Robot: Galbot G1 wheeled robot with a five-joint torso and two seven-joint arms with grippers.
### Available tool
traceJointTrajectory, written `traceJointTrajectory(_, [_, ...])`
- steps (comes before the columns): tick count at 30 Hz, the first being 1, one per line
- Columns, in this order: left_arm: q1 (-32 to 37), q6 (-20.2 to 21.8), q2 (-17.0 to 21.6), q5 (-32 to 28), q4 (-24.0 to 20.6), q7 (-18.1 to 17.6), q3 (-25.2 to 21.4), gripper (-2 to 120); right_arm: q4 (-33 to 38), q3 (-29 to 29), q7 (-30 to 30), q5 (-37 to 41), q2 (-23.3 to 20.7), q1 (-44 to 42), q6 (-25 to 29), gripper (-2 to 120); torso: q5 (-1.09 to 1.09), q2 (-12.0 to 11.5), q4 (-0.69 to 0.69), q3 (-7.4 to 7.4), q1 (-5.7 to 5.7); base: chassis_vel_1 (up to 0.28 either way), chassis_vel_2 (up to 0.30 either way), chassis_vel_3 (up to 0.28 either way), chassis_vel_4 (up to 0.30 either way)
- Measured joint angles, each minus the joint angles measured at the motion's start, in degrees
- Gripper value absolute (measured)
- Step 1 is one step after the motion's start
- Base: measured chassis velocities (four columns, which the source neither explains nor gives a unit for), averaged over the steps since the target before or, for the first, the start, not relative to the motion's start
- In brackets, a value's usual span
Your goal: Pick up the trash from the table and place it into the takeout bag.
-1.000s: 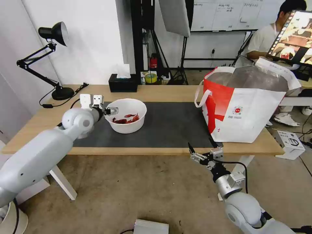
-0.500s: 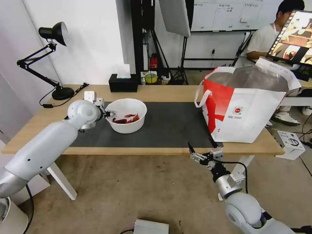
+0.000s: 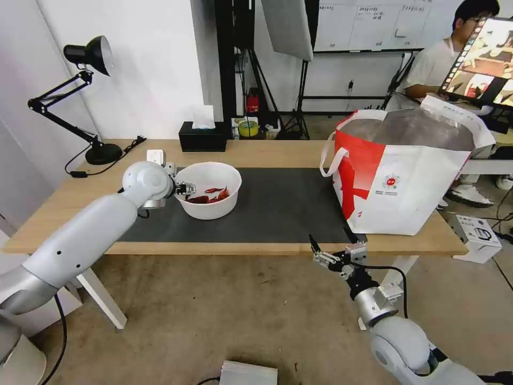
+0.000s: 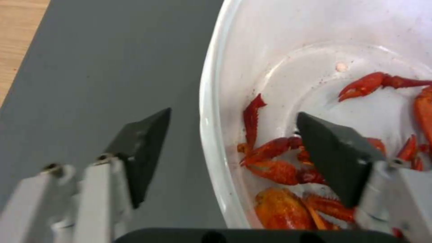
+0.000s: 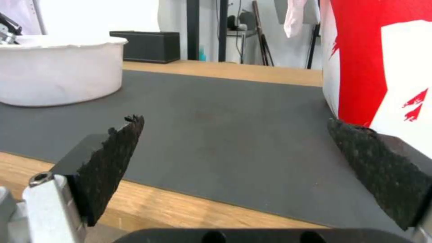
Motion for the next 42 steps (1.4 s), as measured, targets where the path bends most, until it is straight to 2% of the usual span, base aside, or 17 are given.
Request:
traceJointTrajectory(3, [-0.6, 0.0, 0.4, -0.5, 0.0, -0.4, 0.9, 66, 0.0, 0.0, 0.0, 0.0, 0.0, 0.0, 0.0, 100, 0.0, 0.0, 0.0, 0.0, 0.0, 0.0, 0.0, 0.0, 0.0])
traceJointTrajectory(6, [-2.0, -0.1, 1.5, -2.7, -0.6, -1.7, 2.3, 49, 0.0, 0.0, 0.0, 0.0, 0.0, 0.0, 0.0, 100, 0.0, 0.0, 0.01, 0.0, 0.0, 0.0, 0.0, 0.0, 0.0])
traceJointTrajectory(7, [-2.0, -0.1, 1.5, -2.7, -0.6, -1.7, 2.3, 49, 0.0, 0.0, 0.0, 0.0, 0.0, 0.0, 0.0, 100, 0.0, 0.0, 0.01, 0.0, 0.0, 0.0, 0.0, 0.0, 0.0])
traceJointTrajectory(9, [-2.7, -0.1, 2.0, -3.3, -0.9, -2.1, 2.9, 40, 0.0, 0.0, 0.0, 0.0, 0.0, 0.0, 0.0, 100, 0.0, 0.0, 0.0, 0.0, 0.0, 0.0, 0.0, 0.0, 0.0])
traceJointTrajectory(11, [-2.8, -0.1, 2.2, -3.5, -0.9, -2.1, 3.0, 36, 0.0, 0.0, 0.0, 0.0, 0.0, 0.0, 0.0, 100, 0.0, 0.0, 0.01, 0.0, 0.0, 0.0, 0.0, 0.0, 0.0])
traceJointTrajectory(14, [-2.7, -0.1, 2.4, -3.8, -1.3, -2.2, 3.1, 21, 0.0, 0.0, 0.0, 0.0, 0.0, 0.0, 0.0, 100, 0.0, 0.0, 0.01, 0.0, 0.0, 0.0, 0.0, 0.0, 0.0])
traceJointTrajectory(15, [-2.7, -0.1, 2.4, -3.8, -1.3, -2.2, 3.1, 21, 0.0, 0.0, 0.0, 0.0, 0.0, 0.0, 0.0, 100, 0.0, 0.0, 0.01, 0.0, 0.0, 0.0, 0.0, 0.0, 0.0])
traceJointTrajectory(18, [-2.0, -0.2, 2.3, -3.9, -1.9, -2.2, 2.8, 6, 0.0, 0.0, 0.0, 0.0, 0.0, 0.0, 0.0, 100, 0.0, 0.0, 0.0, -0.01, 0.0, 0.0, 0.0, 0.0, 0.0])
traceJointTrajectory(20, [-1.8, -0.2, 2.2, -3.9, -2.0, -2.2, 2.7, 1, 0.0, 0.0, 0.0, 0.0, 0.0, 0.0, 0.0, 100, 0.01, 0.0, 0.0, -0.01, -0.01, 0.0, 0.0, 0.0, 0.0])
traceJointTrajectory(28, [-1.3, -0.5, 1.5, -4.5, -3.5, -2.2, 0.5, 0, 0.0, 0.0, 0.0, 0.0, 0.0, 0.0, 0.0, 100, -0.01, 0.0, 0.01, 0.0, 0.0, 0.0, 0.0, 0.0, 0.0])
traceJointTrajectory(32, [-3.2, -1.7, 1.1, -6.3, -5.4, -2.9, -1.0, 0, 0.0, 0.0, 0.0, 0.0, 0.0, 0.0, 0.0, 100, 0.01, 0.0, 0.01, 0.0, -0.01, 0.0, 0.0, 0.0, 0.0])
traceJointTrajectory(42, [-13.0, -4.0, -4.6, -13.4, -6.4, -7.8, -2.9, 0, 0.0, 0.0, 0.0, 0.0, 0.0, 0.0, 0.0, 100, 0.02, 0.0, 0.0, 0.0, 0.0, 0.0, 0.0, 0.0, 0.0])
